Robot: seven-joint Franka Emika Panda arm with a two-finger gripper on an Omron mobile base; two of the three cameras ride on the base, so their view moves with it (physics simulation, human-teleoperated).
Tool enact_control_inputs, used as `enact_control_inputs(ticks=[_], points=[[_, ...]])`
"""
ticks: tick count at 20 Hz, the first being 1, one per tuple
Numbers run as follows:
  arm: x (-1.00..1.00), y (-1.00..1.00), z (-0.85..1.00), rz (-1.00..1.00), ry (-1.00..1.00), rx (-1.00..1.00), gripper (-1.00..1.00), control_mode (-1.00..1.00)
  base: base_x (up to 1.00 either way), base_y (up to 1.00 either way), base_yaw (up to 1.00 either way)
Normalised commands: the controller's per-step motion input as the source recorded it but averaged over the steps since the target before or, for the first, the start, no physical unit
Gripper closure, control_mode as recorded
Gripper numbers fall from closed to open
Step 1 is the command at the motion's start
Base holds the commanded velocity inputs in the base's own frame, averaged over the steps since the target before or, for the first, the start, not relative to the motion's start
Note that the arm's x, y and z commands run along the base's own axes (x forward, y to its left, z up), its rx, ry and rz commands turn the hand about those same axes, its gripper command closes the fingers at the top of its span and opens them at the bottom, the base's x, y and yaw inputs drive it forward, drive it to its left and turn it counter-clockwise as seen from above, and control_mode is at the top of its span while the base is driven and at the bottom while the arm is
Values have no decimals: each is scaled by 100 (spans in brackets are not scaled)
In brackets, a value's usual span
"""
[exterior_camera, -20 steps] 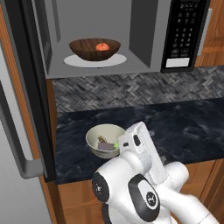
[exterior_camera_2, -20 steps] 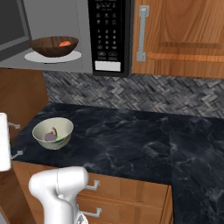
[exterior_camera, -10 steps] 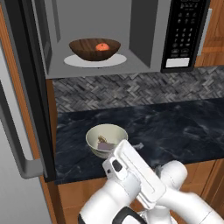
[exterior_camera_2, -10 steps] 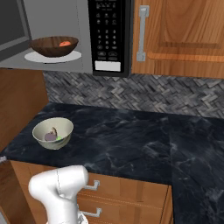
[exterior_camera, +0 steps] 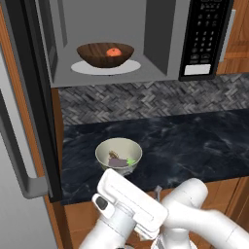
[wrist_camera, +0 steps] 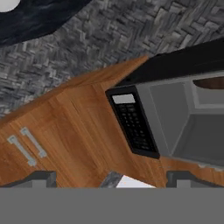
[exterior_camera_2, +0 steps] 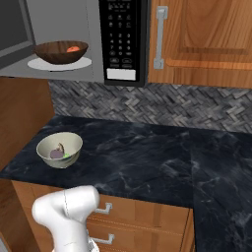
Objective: Place the bowl containing the chicken drumstick and squash in the microwave. Close the microwave door and press the start button to microwave the meal.
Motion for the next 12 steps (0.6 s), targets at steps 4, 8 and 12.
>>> enact_control_inputs(ticks=[4,8,12], points=[[-20,65,18,0,-4,-19,-100,-100,0,0,0],[-36,57,14,0,-23,-7,-100,-100,0,0,0],[-30,54,12,0,-25,0,-100,-100,0,0,0]])
